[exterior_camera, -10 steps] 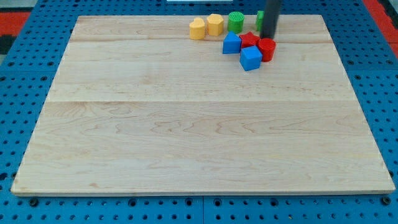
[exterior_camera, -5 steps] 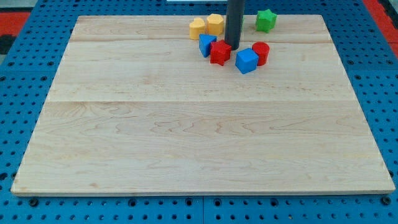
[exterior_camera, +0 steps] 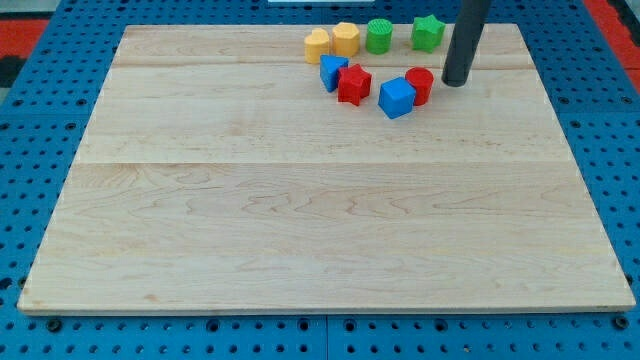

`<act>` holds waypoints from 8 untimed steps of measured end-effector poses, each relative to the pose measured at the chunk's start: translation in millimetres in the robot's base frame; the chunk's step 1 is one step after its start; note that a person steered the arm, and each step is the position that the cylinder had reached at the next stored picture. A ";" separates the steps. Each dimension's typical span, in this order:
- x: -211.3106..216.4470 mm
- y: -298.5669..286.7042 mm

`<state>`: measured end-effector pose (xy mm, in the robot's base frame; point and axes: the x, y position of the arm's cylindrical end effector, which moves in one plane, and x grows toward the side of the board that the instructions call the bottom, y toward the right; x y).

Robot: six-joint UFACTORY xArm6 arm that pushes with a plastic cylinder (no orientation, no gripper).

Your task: Push the red blocks and blue blocks towards the top center

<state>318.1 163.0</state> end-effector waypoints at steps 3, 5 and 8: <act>-56.4 -118.2; 4.0 -40.5; 31.8 -83.6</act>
<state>349.9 79.4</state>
